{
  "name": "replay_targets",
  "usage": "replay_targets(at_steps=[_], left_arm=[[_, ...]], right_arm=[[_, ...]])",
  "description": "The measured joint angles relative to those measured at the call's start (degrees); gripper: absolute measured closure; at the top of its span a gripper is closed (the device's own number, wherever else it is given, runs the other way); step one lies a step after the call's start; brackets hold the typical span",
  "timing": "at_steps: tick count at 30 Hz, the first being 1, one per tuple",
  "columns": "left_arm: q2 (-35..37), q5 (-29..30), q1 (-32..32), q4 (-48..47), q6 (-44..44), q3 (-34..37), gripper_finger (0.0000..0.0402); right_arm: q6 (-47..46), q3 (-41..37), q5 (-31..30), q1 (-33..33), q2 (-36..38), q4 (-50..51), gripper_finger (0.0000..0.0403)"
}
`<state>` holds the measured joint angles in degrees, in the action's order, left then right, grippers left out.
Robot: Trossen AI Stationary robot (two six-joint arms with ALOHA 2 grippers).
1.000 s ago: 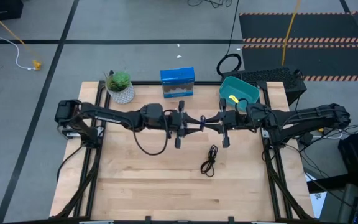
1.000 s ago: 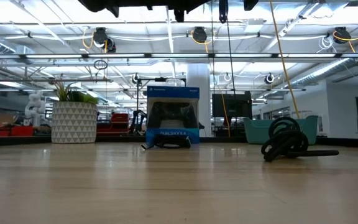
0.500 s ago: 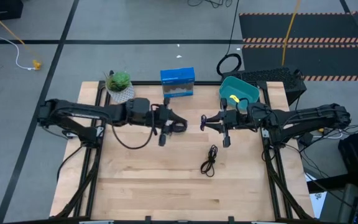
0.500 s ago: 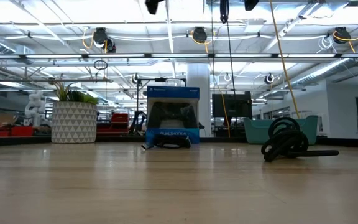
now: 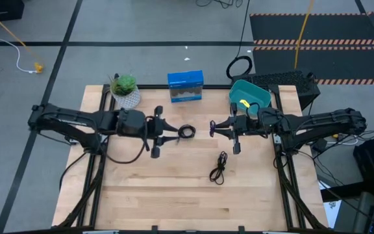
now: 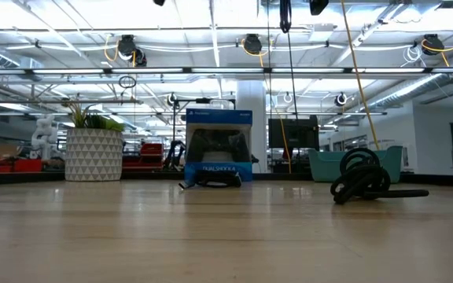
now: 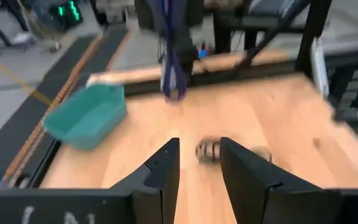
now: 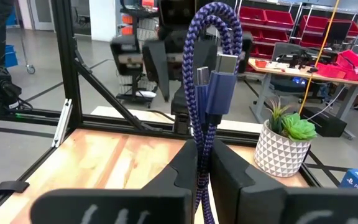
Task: Pick and place USB-C Cables
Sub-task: Put the violet charger cable into the green bin
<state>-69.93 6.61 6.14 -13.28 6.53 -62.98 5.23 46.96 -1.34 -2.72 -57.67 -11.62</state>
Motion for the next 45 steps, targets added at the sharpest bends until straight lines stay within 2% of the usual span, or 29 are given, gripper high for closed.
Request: replay_targets(at_steps=[5, 14, 18, 21, 28, 34, 40, 45], left_arm=[[1.49, 3.43, 1.49, -2.32, -0.71, -0.01, 0.0289], [4.55, 4.10, 0.84, -5.10, 2.00, 0.00, 0.0387], [6.92, 4.11, -0.20, -7.48, 1.91, -0.02, 0.0392], [7.73, 4.09, -0.49, -9.68, 0.54, -0.02, 0.0380], [7.14, 4.07, -0.49, -13.42, -0.25, -0.02, 0.0376], [7.16, 4.05, -0.49, -13.51, -0.27, 0.02, 0.0376], [7.15, 4.05, -0.49, -13.16, -0.40, 0.02, 0.0376], [7.16, 4.05, -0.49, -13.02, -0.44, 0.02, 0.0376]], right_arm=[[0.00, 0.00, -0.02, 0.00, 0.03, 0.81, 0.0387], [-1.94, 0.00, -0.04, 0.00, 0.04, 3.55, 0.0387], [-6.86, 0.11, -0.15, 0.22, 0.02, 5.40, 0.0387], [-9.38, 2.69, -0.26, 1.25, -0.02, 12.60, 0.0387], [-15.11, 14.47, -3.78, 4.60, -0.14, 36.21, 0.0387], [-19.45, 23.49, -3.06, 8.11, -2.07, 48.50, 0.0387], [-18.13, 34.63, 0.03, 10.51, -8.67, 63.82, 0.0387], [-14.10, 39.89, 0.11, 11.76, -14.14, 74.63, 0.0387]])
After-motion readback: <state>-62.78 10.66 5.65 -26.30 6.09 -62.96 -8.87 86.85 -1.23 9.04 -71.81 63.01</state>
